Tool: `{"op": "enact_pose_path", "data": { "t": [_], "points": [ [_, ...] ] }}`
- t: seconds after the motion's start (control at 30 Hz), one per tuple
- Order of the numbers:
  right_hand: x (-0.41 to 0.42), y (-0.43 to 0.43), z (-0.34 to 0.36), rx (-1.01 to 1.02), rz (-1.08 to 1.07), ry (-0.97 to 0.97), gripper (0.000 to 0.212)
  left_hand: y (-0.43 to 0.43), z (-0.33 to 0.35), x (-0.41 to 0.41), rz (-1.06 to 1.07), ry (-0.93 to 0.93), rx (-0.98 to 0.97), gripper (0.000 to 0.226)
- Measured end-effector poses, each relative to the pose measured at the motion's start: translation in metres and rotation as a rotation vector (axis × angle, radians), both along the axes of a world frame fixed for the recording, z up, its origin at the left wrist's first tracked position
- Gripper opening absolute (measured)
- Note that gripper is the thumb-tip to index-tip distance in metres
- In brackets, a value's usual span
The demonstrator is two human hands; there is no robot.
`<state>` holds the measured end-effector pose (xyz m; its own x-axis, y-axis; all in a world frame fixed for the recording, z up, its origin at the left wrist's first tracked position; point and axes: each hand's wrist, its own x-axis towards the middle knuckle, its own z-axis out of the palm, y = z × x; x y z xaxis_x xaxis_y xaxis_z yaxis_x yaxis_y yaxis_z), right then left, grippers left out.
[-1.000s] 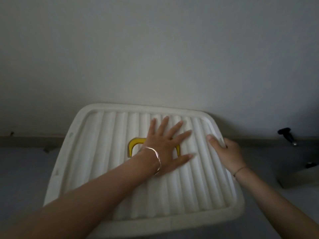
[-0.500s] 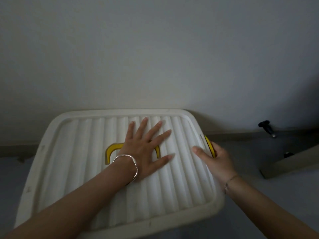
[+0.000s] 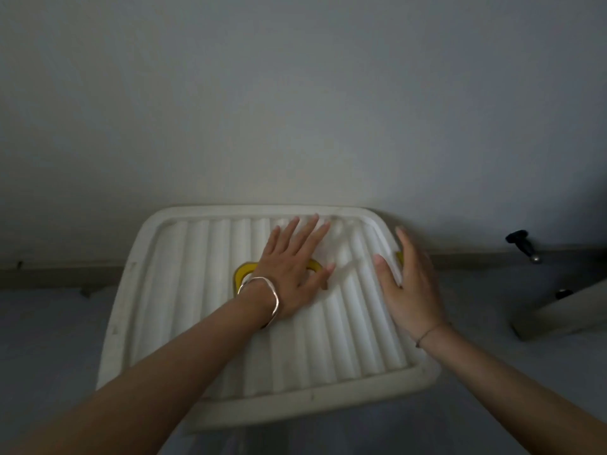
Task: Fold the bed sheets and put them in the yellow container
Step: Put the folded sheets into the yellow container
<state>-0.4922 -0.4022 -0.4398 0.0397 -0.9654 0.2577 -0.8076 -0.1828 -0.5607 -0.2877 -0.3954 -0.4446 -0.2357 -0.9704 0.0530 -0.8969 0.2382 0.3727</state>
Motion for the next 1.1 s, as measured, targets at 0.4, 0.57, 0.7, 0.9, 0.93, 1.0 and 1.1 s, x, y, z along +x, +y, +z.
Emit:
{"op": "enact_pose_path", "data": {
  "t": [0.4, 0.57, 0.7, 0.9, 0.93, 1.0, 1.1],
  "points": [
    [0.237, 0.013, 0.019, 0.115, 0.751, 0.028, 0.063, 0.081, -0.009, 0.139, 0.308, -0.108, -0.118, 0.086],
    [0.273, 0.023, 0.0, 0.187, 0.695, -0.232, 0.058, 0.092, -0.016, 0.153, 0.707, 0.63, 0.01, 0.095],
    [0.277, 0.019, -0.015, 0.101, 0.677, -0.065, 0.06, 0.091, -0.024, 0.162, 0.682, 0.89, 0.092, 0.092],
    [0.281, 0.015, -0.016, 0.059, 0.647, -0.003, 0.071, 0.085, -0.017, 0.181, 0.517, 1.009, 0.246, 0.075],
    [0.281, 0.015, -0.016, 0.053, 0.647, 0.007, 0.073, 0.085, -0.018, 0.185, 0.566, 1.018, 0.316, 0.087],
    [0.282, 0.017, -0.017, 0.047, 0.648, 0.046, 0.076, 0.088, -0.019, 0.191, 0.642, 1.08, 0.508, 0.094],
    [0.282, 0.02, -0.016, 0.014, 0.652, 0.11, 0.077, 0.095, -0.013, 0.194, 0.662, 1.152, 0.626, 0.082]
  ]
}}
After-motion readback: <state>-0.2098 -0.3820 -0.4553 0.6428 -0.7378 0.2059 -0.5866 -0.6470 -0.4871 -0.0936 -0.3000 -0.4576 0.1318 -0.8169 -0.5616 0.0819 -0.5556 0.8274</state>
